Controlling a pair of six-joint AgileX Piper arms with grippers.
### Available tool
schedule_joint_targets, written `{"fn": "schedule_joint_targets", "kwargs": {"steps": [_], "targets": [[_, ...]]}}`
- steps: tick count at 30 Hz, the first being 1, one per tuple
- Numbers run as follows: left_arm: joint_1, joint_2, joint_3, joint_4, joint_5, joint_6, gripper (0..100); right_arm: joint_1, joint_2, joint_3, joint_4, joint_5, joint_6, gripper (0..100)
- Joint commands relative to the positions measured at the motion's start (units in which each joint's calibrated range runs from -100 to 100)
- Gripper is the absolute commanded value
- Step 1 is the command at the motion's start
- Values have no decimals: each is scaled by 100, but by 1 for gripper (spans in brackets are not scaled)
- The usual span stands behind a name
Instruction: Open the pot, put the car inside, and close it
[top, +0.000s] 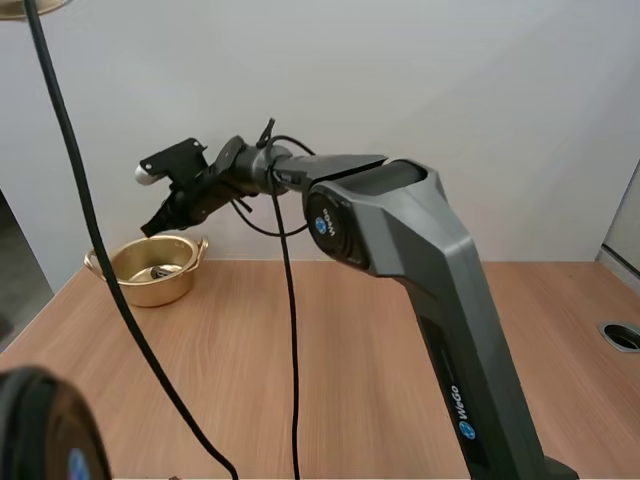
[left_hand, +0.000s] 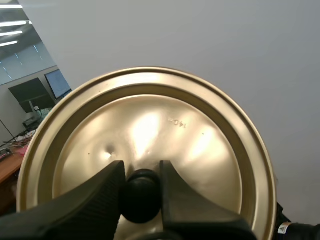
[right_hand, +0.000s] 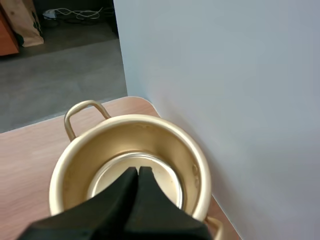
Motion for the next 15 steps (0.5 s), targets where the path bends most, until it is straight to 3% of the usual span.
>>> {"fn": "schedule_joint_targets", "kwargs": {"steps": [1, 8, 15], "targets": [[2, 353, 1, -20, -4, 2, 0, -172, -456, 1, -192, 597, 208, 0], [2, 1128, 215, -760, -53, 137, 0, -685, -1561, 1, -1365, 1586, 741, 0], [2, 1215, 2216, -1199, -2025, 580, 0, -1200, -2548, 1, -1502, 2719, 874, 0]]}}
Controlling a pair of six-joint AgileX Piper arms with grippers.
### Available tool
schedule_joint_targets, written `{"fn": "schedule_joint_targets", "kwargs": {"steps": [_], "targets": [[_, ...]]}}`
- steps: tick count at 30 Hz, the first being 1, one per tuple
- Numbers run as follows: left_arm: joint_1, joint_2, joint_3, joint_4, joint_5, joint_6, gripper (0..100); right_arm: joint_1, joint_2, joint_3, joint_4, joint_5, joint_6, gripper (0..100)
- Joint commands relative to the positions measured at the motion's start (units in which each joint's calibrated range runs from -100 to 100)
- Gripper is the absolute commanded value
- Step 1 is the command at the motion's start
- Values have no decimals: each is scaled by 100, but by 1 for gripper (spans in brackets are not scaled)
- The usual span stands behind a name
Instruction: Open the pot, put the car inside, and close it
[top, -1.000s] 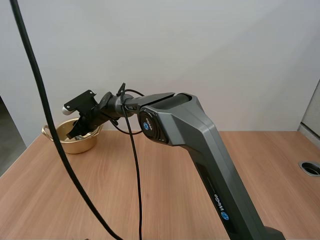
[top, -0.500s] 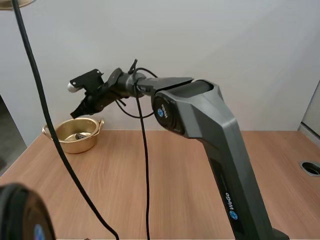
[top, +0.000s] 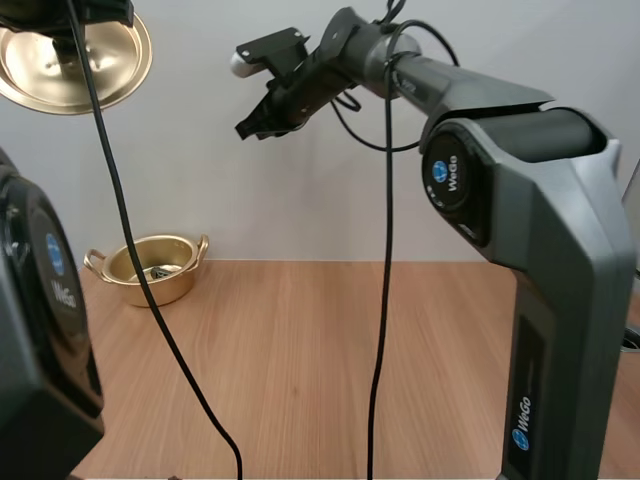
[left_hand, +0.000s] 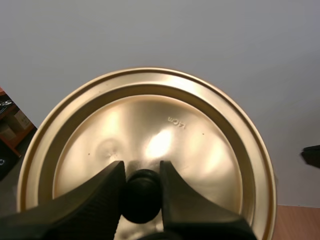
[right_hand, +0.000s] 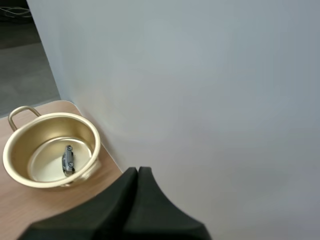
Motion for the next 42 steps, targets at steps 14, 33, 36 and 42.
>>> {"fn": "schedule_joint_targets", "kwargs": {"steps": [14, 33, 36, 42], "targets": [[2, 1297, 3790, -952, -3580, 1632, 0, -969, -2541, 1, -466, 2237, 277, 0], [2, 2897, 2335, -1396, -2005, 2147, 0, -969, -4696, 1, -2023, 2171, 611, 0], [2, 3195, 2056, -1396, -1685, 2056, 0, -969, -4833, 1, -2303, 2221, 611, 0], [-8, 3595, 1925, -1396, -1811, 2023, 0, -969, -4993, 1, -2854, 2440, 623, 0]]}}
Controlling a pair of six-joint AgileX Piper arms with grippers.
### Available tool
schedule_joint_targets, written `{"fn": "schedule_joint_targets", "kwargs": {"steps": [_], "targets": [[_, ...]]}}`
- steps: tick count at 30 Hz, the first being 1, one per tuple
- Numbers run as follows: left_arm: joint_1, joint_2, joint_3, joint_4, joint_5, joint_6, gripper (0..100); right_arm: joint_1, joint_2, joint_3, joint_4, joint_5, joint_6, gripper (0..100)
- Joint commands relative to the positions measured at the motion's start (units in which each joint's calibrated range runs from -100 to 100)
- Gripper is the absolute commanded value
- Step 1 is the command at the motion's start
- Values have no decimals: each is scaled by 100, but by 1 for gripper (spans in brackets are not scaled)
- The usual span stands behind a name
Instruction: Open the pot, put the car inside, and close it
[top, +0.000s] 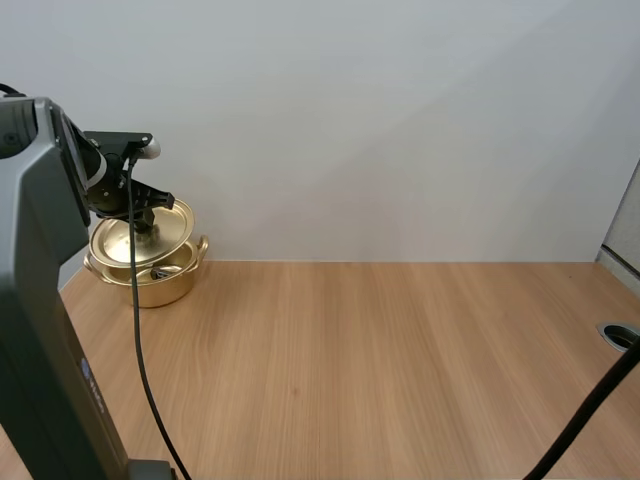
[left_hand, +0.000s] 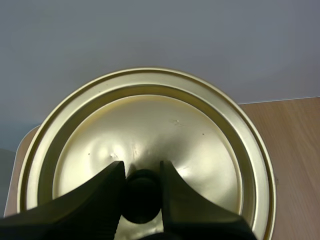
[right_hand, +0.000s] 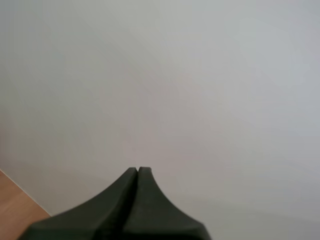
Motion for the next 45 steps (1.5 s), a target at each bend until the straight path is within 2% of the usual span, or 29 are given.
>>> {"fn": "schedule_joint_targets", "kwargs": {"steps": [1, 14, 23, 26, 32, 45], "targets": [[-10, 120, -6, -3, -159, -6, 0, -5, -44, 1, -139, 36, 50, 0], [-19, 836, -659, 146, -350, -134, 0, -5, -216, 1, -398, 521, 250, 0], [-258, 1001, -716, 365, -308, -192, 0, -5, -309, 1, -615, 609, 270, 0], [-296, 1068, -729, 522, -324, -350, 0, -5, -309, 1, -695, 625, 270, 0], [-296, 1147, -790, 1093, -440, -598, 0, -5, -309, 1, -801, 625, 270, 0], [-280, 1161, -790, 889, -182, -657, 0, -5, -309, 1, -804, 494, 270, 0]]}}
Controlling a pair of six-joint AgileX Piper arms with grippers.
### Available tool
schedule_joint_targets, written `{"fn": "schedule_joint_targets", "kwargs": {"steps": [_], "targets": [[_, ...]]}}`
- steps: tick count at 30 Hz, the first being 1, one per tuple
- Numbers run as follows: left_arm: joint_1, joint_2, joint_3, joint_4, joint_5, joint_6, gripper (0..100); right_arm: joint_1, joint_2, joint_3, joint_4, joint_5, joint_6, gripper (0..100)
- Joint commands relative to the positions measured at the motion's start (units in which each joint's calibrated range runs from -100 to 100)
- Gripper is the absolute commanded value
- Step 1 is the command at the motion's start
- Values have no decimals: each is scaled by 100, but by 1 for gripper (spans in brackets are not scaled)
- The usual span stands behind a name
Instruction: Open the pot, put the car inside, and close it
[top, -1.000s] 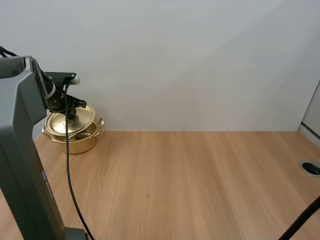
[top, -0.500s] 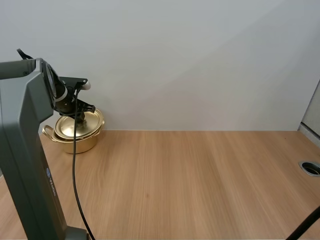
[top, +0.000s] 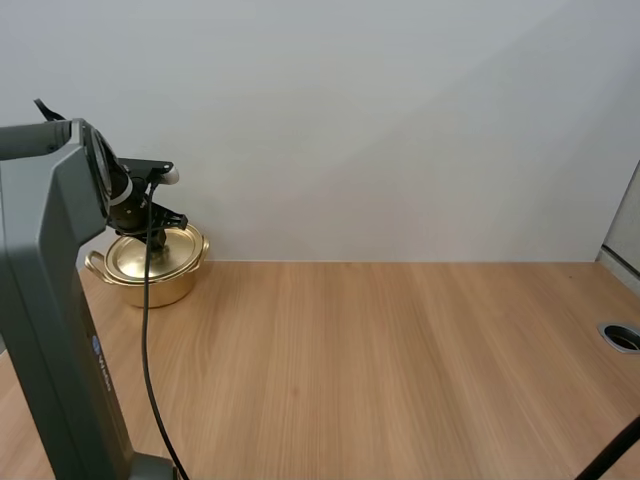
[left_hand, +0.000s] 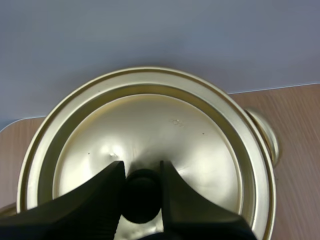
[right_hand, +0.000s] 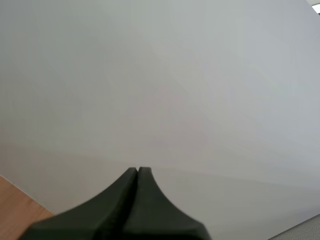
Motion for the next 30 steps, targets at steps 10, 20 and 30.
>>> {"fn": "schedule_joint_targets", "kwargs": {"steps": [10, 20, 30], "targets": [[2, -2, 4, -18, 23, -70, 17, -5, 2, 1, -5, 23, 7, 0], [2, -2, 4, 491, -181, -482, 67, -5, 2, 1, -5, 117, 7, 0], [7, -565, 4, 1048, -328, -1462, 92, -5, 2, 1, -15, 117, 140, 0]]}}
